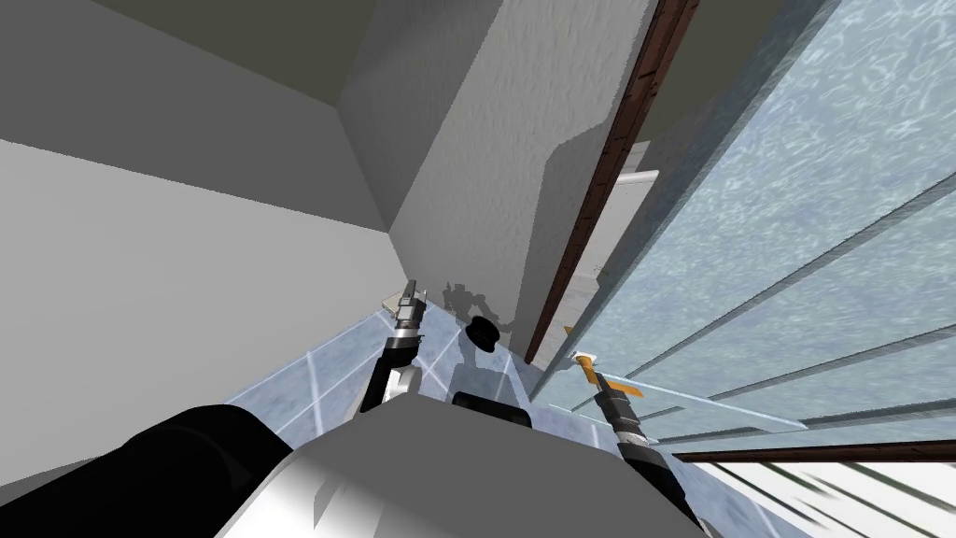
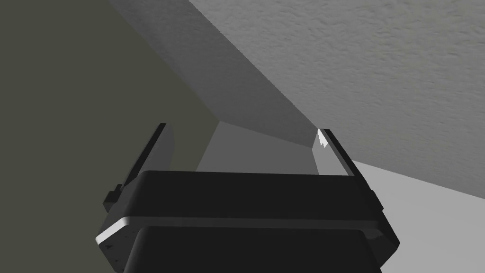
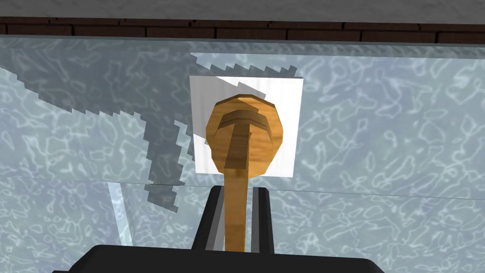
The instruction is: Pull the door open
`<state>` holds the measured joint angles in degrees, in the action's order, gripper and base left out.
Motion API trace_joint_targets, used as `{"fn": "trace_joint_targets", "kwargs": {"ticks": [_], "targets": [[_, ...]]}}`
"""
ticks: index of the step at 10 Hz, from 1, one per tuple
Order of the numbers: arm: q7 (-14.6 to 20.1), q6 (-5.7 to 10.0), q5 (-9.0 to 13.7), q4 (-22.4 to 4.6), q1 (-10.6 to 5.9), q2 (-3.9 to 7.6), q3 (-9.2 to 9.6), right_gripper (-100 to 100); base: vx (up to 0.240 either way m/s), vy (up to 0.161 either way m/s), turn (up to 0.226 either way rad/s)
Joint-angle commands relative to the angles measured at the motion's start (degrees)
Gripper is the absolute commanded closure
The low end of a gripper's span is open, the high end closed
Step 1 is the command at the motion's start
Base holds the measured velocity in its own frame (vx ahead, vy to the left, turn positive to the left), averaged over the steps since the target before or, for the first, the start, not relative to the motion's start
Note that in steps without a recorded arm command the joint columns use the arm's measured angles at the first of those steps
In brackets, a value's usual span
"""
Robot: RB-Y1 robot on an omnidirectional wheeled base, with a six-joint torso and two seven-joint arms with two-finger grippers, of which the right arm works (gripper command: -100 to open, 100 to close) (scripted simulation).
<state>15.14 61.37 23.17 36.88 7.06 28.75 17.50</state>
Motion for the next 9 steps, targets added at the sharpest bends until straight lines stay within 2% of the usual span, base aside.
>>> {"fn": "trace_joint_targets", "kwargs": {"ticks": [1, 2, 3, 4, 5, 9], "targets": [[1.06, 2.04, 0.13, 0.45, 1.67, 1.33, 1.09, 100, -0.214, -0.048, 0.167], [1.51, 2.92, 0.15, 0.39, 2.24, 1.82, 1.62, 100, -0.192, -0.07, 0.122], [1.15, 2.37, 0.05, -0.04, 1.54, 1.22, 1.35, 100, -0.086, -0.033, 0.025], [1.68, 4.04, 0.19, -0.53, 2.43, 1.67, 2.34, 100, -0.141, -0.053, 0.184], [1.79, 4.44, 0.25, -0.64, 2.61, 1.82, 2.55, 100, -0.189, -0.077, 0.174], [2.9, 8.16, 0.83, -1.74, 4.29, 3.2, 4.47, 100, -0.199, -0.058, 0.158]]}}
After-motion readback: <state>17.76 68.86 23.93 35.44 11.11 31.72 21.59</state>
